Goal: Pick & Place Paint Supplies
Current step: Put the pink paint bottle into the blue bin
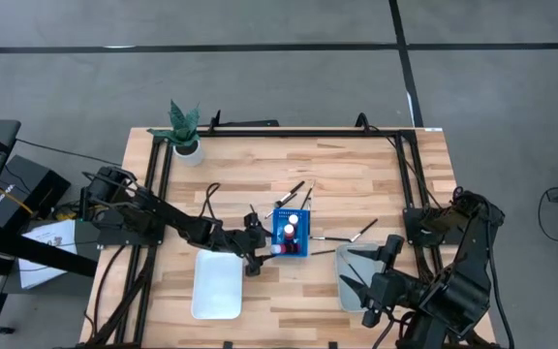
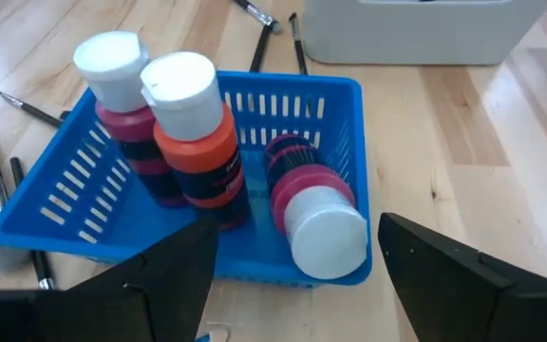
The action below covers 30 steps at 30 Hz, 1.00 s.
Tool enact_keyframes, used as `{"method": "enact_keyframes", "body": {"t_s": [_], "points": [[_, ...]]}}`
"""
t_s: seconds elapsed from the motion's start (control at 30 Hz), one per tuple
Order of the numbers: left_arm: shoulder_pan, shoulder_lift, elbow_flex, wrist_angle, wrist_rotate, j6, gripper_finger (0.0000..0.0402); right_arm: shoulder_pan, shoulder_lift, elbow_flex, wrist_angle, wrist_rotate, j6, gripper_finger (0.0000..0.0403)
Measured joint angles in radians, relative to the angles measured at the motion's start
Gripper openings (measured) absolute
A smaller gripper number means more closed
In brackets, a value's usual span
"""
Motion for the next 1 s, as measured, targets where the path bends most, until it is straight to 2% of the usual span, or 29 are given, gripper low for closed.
{"method": "enact_keyframes", "body": {"t_s": [0.43,1.0], "points": [[0.0,0.0,0.0,0.001,0.014,-0.007,0.0231,0.0,0.0,0.0,0.0,-0.001,0.0,0.0265],[0.012,0.0,0.0,0.0,0.033,-0.004,0.0115,0.002,0.0,0.0,0.0,-0.024,0.004,0.0265]]}}
